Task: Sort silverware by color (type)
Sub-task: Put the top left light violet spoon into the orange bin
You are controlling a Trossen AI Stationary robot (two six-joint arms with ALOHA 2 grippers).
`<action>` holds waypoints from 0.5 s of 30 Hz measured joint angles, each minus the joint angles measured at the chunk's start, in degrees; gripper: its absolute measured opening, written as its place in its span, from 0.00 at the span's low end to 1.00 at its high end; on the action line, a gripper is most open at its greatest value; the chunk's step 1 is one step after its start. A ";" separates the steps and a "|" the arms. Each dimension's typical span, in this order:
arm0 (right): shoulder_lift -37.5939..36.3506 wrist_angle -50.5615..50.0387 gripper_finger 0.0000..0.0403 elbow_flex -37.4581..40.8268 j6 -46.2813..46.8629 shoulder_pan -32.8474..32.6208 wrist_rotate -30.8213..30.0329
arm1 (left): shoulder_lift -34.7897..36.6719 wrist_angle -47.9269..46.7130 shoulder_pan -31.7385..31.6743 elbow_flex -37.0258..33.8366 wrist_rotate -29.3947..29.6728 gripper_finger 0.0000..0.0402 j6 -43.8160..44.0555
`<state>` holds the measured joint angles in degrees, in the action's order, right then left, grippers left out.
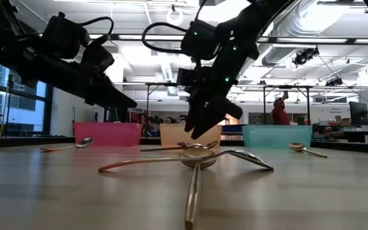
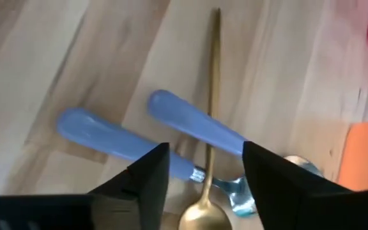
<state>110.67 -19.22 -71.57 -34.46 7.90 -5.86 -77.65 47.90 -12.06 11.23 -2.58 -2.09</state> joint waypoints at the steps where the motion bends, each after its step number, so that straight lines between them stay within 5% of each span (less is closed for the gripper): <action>1: 0.00 -0.05 0.49 0.00 -0.25 -0.42 -0.13 | 0.00 0.26 0.46 -0.32 0.60 0.00 0.00; 7: 0.93 0.71 0.56 0.04 -4.47 -2.85 -3.58 | -0.02 0.46 2.53 -0.84 4.94 0.00 -0.03; 15: 4.71 5.79 0.54 0.04 -7.90 -4.59 -7.53 | -0.02 1.40 5.03 -0.84 7.84 0.00 0.38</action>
<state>115.38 -13.43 -71.53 -42.37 3.31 -13.38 -77.67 49.30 -7.03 10.39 5.26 -1.72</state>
